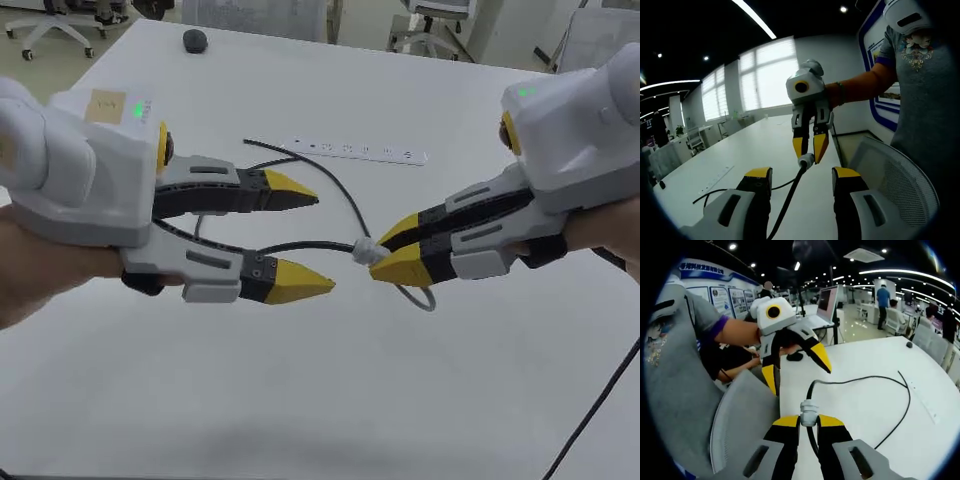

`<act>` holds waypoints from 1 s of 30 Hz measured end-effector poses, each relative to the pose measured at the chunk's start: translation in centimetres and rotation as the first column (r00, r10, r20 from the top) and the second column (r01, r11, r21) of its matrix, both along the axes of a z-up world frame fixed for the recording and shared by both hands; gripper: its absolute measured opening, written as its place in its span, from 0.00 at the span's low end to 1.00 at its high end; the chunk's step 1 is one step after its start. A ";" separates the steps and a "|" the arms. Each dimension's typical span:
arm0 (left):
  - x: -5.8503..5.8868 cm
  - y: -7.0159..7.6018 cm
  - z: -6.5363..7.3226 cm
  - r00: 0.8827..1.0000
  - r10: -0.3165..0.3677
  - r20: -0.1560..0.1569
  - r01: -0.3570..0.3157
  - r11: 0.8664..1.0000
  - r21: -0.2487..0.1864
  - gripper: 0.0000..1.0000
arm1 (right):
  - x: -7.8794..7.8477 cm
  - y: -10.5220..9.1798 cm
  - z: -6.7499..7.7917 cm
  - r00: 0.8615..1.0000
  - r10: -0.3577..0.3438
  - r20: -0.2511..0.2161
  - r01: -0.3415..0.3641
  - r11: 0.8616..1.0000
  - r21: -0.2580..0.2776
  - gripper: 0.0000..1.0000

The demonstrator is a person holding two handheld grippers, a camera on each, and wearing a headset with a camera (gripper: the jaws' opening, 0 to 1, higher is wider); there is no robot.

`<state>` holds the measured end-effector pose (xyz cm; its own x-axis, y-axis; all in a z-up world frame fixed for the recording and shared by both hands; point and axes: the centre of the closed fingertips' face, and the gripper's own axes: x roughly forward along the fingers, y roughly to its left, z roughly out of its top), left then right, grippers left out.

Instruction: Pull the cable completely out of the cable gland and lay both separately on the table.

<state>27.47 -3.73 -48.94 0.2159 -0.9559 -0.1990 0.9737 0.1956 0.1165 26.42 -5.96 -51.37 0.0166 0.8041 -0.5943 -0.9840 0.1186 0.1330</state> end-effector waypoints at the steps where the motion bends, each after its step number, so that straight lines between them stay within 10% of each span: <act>1: -0.2 -0.1 0.0 1.000 -0.021 -0.001 0.021 1.000 -0.001 0.48 | -0.1 0.0 0.1 1.000 0.002 0.001 -0.002 1.000 0.003 0.08; 15: -2.1 -1.3 0.6 0.975 -0.220 -0.020 0.219 0.974 -0.057 0.41 | -1.6 -0.1 1.1 0.997 0.029 -0.068 -0.026 0.999 0.047 0.08; 30: -3.5 -3.4 2.2 0.960 -0.278 -0.033 0.273 0.956 -0.107 0.35 | -2.5 0.1 2.7 0.985 0.101 -0.143 -0.080 0.986 0.145 0.08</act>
